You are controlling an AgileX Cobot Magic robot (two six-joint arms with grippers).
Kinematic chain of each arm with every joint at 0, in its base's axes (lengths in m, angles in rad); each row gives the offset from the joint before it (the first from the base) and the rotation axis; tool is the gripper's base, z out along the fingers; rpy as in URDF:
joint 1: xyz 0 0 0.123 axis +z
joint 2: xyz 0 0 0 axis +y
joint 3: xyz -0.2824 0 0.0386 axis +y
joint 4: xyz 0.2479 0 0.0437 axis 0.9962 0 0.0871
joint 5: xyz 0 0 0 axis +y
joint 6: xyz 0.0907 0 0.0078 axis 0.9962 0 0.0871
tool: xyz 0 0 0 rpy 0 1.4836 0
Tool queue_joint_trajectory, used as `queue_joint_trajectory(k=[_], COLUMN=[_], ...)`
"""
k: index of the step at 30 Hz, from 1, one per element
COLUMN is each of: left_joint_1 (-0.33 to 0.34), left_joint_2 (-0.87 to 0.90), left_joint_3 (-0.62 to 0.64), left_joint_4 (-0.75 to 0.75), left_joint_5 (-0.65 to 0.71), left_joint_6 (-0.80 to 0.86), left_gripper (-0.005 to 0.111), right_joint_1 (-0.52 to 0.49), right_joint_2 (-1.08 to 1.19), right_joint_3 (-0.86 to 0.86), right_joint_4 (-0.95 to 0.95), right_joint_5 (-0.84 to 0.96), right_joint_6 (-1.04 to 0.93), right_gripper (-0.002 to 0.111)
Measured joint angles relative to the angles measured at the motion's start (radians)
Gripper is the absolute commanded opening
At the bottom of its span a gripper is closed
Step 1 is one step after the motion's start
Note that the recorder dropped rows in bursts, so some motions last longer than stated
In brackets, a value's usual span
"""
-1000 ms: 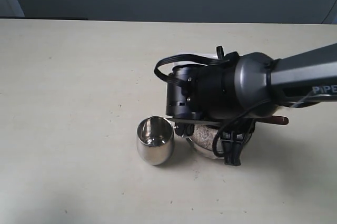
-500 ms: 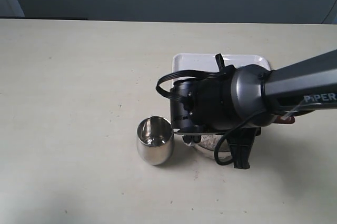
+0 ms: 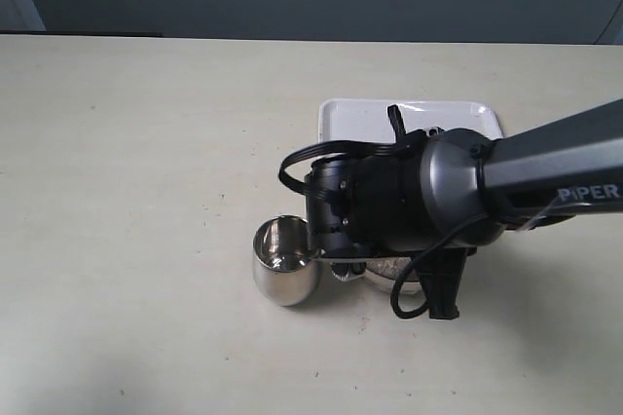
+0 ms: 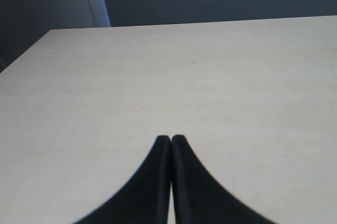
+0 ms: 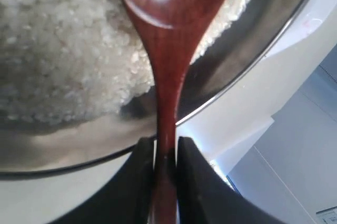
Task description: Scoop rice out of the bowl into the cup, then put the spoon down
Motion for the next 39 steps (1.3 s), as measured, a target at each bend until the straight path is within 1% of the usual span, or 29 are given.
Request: queue_joint_trajectory(k=[23,39], left_joint_1=[0.000,0.000], left_joint_2=[0.000,0.000], left_joint_3=[0.000,0.000], left_joint_4=[0.000,0.000], left_joint_5=[0.000,0.000], left_joint_6=[0.000,0.000], left_gripper=[0.001,0.001], right_joint_1=[0.003,0.003], right_joint_2=[0.000,-0.026], right_joint_3=[0.000,0.002], right_joint_4=[0.030,0.129], right_joint_5=[0.000,-0.023], right_joint_6=[-0.057,-0.064], right_gripper=[-0.001,-0.001])
